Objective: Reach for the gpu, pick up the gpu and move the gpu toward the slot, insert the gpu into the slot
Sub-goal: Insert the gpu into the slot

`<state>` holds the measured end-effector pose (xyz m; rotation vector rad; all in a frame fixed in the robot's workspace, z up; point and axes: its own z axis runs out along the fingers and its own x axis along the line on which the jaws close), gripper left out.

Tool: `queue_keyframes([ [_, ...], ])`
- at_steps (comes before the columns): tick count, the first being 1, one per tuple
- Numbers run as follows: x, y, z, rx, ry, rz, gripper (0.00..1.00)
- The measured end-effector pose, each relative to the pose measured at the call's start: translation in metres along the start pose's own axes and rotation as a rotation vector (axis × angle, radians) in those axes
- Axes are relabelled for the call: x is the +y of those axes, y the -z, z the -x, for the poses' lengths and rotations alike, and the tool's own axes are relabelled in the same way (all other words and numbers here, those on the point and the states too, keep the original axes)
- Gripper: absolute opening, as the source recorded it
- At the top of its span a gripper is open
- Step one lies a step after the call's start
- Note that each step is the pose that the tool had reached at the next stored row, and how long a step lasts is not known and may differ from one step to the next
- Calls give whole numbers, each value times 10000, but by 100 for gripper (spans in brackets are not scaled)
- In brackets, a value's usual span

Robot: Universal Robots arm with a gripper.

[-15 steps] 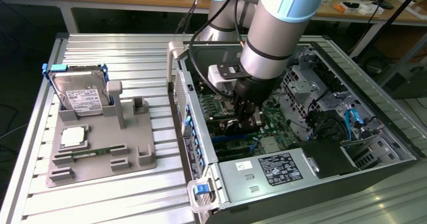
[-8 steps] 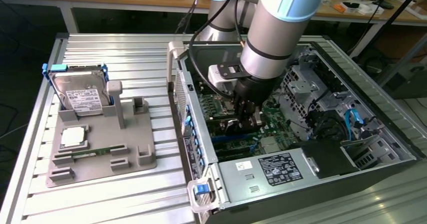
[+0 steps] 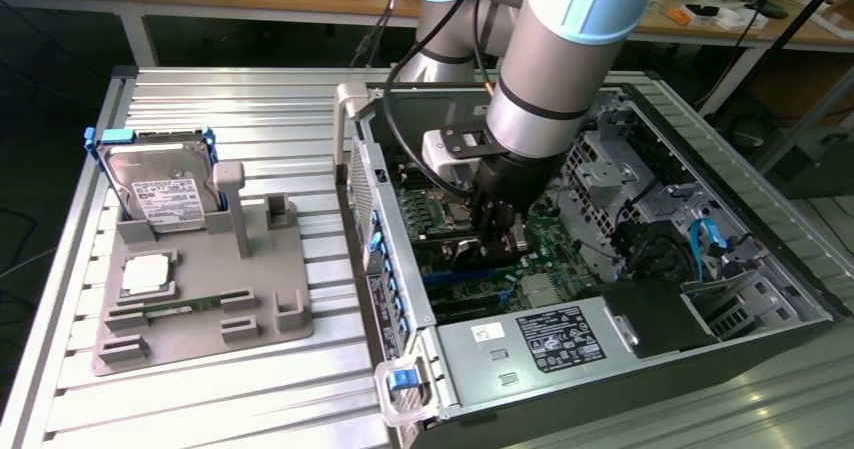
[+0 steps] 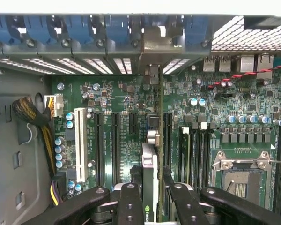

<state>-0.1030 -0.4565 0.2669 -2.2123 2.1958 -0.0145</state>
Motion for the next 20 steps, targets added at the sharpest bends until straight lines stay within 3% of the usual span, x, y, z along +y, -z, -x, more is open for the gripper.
queue_keyframes([
  [13, -4, -27, -1, 4, 0, -21, 27],
  [20, 55, -30, 0, 1, 1, -38, 27],
])
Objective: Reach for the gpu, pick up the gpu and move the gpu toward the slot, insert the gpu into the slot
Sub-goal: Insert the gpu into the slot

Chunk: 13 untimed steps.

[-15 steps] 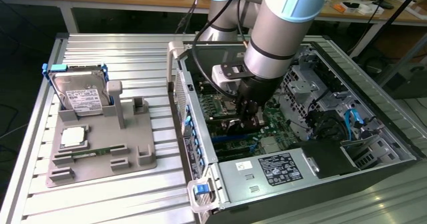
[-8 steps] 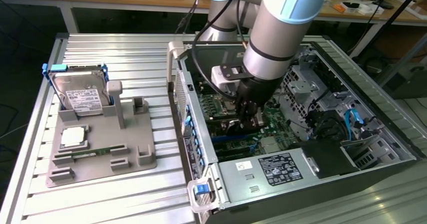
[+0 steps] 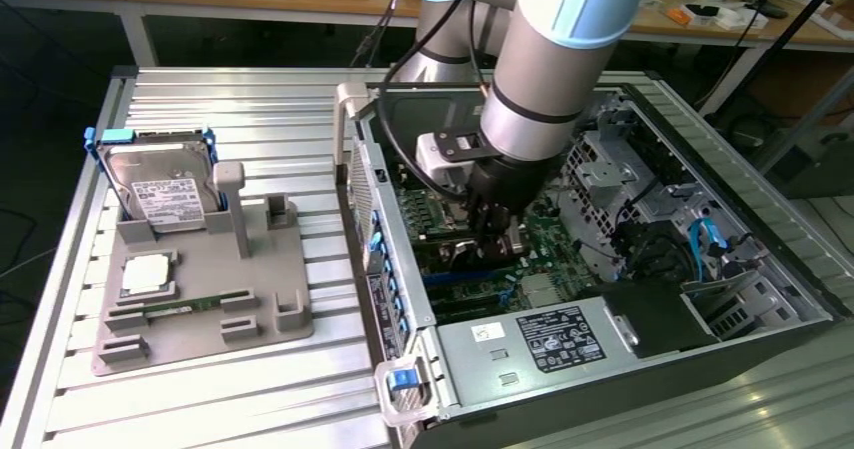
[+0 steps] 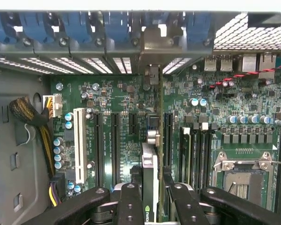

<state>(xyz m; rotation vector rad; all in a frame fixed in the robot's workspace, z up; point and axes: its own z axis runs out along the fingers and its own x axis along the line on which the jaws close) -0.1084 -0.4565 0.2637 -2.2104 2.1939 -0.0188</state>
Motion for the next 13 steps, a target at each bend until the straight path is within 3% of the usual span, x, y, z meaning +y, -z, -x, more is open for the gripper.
queue_keyframes([
  [6, 39, 0, 0, 1, 1, -56, 27],
  [10, 60, -7, 0, 1, 1, -177, 27],
  [13, 94, -41, 0, 0, 2, -181, 27],
])
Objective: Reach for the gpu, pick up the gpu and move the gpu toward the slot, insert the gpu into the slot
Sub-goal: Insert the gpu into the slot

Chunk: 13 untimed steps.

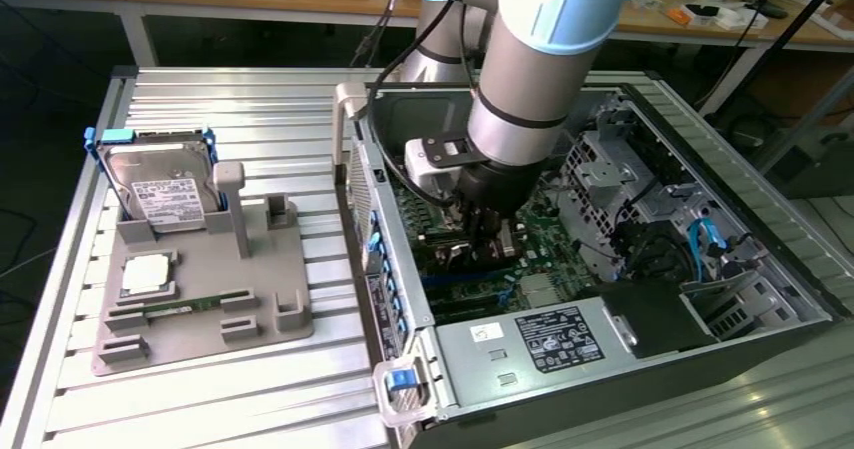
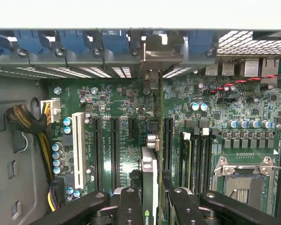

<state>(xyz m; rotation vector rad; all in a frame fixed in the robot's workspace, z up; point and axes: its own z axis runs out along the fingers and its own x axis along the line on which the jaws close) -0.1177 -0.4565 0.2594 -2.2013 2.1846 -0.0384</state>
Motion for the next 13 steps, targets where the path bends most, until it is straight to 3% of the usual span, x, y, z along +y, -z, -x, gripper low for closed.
queue_keyframes([
  [2, 3, -35, 0, 2, 0, 2, 27],
  [4, 1, 8, 1, -1, 0, 0, 27],
  [13, 1, 7, 9, 0, 0, 2, 27],
])
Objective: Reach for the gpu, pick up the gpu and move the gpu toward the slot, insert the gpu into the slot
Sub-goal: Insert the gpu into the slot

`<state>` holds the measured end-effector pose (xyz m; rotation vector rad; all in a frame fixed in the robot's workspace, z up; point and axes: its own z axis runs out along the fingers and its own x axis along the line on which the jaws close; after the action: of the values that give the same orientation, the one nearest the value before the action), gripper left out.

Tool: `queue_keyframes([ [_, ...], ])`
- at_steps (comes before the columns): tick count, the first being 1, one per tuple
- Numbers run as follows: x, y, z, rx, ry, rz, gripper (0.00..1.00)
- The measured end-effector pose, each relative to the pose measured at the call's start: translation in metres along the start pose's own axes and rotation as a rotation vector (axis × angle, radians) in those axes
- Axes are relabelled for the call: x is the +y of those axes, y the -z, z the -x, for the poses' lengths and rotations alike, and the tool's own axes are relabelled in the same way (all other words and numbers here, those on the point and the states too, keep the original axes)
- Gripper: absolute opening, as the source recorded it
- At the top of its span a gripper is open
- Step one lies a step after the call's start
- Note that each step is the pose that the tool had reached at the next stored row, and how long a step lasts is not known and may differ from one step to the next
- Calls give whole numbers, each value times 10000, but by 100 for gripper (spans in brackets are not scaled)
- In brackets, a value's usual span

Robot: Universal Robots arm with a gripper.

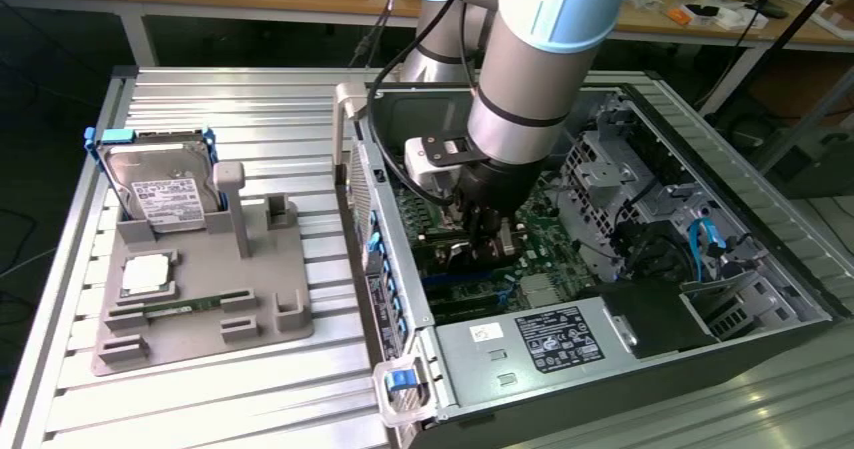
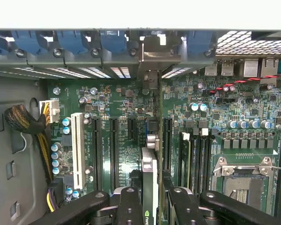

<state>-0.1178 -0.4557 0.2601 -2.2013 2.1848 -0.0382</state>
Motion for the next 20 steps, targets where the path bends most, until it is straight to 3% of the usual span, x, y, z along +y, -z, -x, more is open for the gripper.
queue_keyframes([
  [20, 4, -21, -1, -2, 39, -1, 27],
])
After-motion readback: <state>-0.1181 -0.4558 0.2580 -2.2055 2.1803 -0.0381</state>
